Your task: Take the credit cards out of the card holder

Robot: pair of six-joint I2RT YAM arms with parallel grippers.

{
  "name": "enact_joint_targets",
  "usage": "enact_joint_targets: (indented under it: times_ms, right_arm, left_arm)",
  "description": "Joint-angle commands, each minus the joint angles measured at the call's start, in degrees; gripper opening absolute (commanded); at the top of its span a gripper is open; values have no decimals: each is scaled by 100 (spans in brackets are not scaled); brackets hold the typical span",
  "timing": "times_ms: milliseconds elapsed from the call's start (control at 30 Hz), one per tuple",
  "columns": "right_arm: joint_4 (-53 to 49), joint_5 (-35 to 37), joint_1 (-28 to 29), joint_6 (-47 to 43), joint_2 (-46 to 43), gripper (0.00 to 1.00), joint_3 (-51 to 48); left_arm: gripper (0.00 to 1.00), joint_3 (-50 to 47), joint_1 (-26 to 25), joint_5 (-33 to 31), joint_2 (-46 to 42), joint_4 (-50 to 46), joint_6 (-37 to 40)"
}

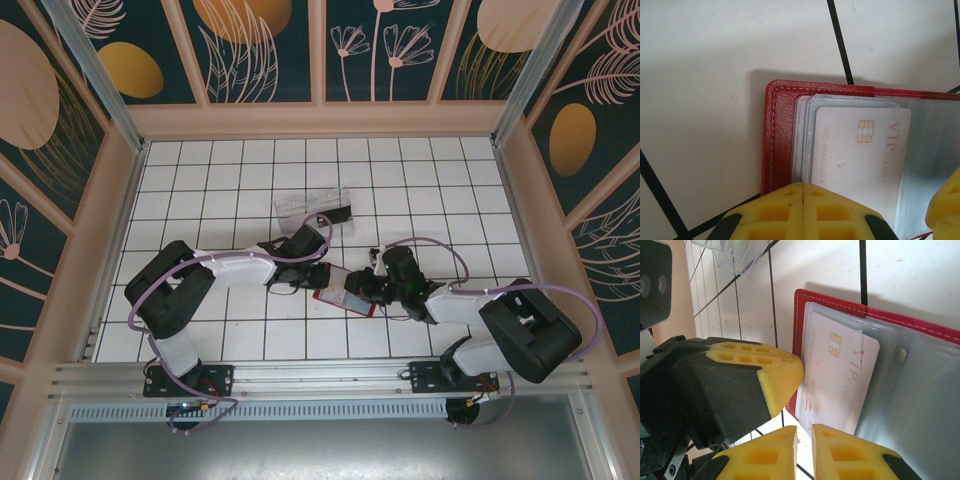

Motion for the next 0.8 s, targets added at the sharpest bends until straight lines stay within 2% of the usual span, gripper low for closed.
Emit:
enact_joint_targets:
  times_ms: [0,500,767]
  right_arm:
    - [-117,72,-22,92,96,17,-81]
    - [-449,231,-26,92,384,22,94]
    - [-54,63,-22,154,540,21,129]
  left_arm:
    - [0,-147,18,39,86,-231,-23]
    - [0,-122,18,59,65,-249,-40]
    - [0,-106,21,93,67,-240,-52]
